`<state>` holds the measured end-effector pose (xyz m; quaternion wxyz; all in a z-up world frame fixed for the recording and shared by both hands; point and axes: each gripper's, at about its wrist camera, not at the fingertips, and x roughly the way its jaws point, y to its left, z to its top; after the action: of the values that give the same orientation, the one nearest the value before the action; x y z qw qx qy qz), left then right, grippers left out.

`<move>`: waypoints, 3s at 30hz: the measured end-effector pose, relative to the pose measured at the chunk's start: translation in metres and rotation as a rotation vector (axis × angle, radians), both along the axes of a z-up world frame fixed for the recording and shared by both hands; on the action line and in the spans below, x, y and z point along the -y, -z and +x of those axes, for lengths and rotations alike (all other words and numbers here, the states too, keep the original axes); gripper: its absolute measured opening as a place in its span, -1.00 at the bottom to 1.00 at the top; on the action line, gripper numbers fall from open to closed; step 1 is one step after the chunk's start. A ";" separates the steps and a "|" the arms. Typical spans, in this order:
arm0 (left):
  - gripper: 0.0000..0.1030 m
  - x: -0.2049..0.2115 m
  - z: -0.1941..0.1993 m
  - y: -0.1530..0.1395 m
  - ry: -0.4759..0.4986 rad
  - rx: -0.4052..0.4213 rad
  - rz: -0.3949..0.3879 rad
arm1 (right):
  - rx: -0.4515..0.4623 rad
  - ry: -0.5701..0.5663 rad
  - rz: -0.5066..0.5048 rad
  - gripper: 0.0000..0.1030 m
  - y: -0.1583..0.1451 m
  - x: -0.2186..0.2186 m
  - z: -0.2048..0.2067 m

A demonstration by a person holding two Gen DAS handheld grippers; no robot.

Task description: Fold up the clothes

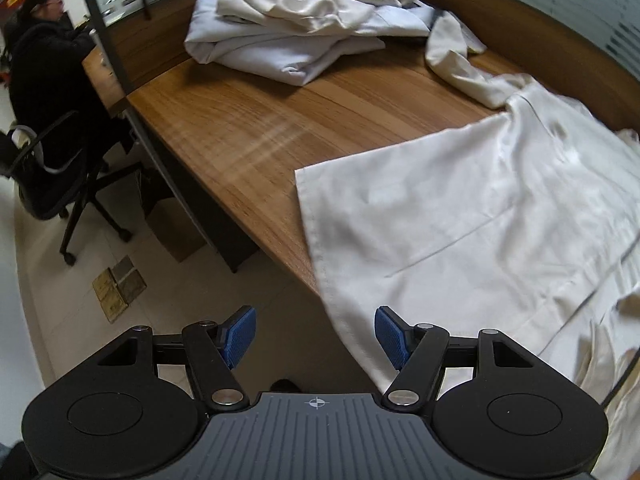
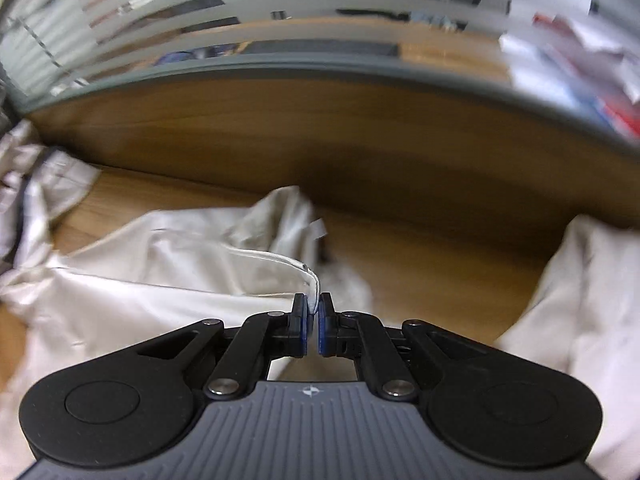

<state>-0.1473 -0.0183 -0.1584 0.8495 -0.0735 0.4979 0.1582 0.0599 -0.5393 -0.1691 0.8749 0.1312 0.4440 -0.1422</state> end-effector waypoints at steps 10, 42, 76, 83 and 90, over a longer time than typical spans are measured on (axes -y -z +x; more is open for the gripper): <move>0.33 0.038 -0.003 0.007 0.179 0.014 -0.036 | 0.002 -0.165 -0.038 -0.16 -0.004 -0.035 -0.005; -0.87 0.033 -0.025 0.018 0.203 -0.025 -0.299 | -0.011 -0.135 0.044 -1.00 0.024 -0.069 -0.027; -0.35 0.042 -0.042 0.022 0.539 -0.139 -0.404 | -0.012 -0.286 0.043 -0.96 0.001 -0.092 -0.036; -0.11 -0.009 -0.009 0.008 0.436 0.001 -0.281 | 0.020 -0.299 0.067 -0.73 -0.020 -0.103 -0.055; -0.09 -0.051 0.053 0.015 0.449 0.045 -0.190 | 0.013 -0.251 0.076 -0.59 -0.031 -0.117 -0.100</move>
<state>-0.0947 0.0328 -0.1730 0.8634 -0.0442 0.4955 -0.0838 -0.0398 -0.4218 -0.1382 0.8831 0.1085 0.4563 -0.0137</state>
